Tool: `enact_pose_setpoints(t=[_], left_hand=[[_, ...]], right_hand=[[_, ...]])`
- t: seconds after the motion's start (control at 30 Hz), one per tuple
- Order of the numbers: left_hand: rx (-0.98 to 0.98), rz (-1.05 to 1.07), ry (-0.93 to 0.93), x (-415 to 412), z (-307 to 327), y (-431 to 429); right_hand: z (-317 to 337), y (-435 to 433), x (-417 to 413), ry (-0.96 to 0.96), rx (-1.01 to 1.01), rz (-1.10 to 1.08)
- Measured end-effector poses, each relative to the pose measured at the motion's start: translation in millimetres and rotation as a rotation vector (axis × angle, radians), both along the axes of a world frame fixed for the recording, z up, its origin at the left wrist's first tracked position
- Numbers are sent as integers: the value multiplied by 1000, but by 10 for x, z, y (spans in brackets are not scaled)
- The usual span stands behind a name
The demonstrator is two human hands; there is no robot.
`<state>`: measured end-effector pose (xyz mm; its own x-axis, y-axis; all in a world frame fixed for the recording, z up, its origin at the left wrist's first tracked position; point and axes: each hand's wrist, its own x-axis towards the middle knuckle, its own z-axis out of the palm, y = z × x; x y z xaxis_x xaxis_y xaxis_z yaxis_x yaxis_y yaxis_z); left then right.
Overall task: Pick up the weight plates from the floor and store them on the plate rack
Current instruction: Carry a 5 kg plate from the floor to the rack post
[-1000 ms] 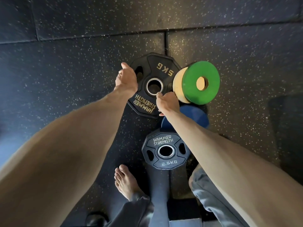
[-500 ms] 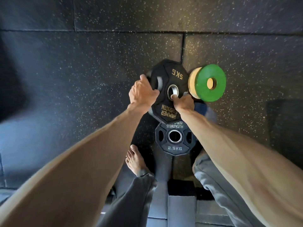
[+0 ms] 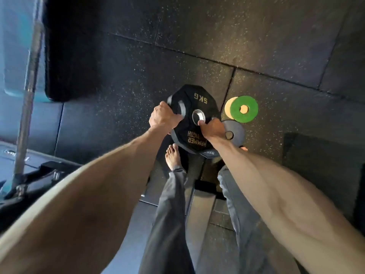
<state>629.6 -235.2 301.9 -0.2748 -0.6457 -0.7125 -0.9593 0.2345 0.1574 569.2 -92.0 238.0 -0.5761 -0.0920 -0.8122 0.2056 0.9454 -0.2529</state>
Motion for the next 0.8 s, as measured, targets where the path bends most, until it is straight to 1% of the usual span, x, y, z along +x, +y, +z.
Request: enact_pose_setpoints(t=[0.1,0.23,0.37,0.5,0.6,0.7,0.8], left_hand=[[50,147,63,309,725,10],[59,321,47,889,1395,70],[117,647,100,1575,1872,245],[144,1062,159,2283,2138,542],[157,1332,174,2786,2255,807],[135,1513,197,3308,2276,1129],[112,1683,239,3806,2258,1414]], right_hand=[[678,-19,205,-29,2,138],[1315,-47,545,-67,-24,315],[1733,-97,969,-40,-5,540],[2094,-179,1405,28,11,883],[2283,-260,1769,42,22,1117],[2417,-336,2222,48,30,1349],[2541,-373,2697,57,35,1514]])
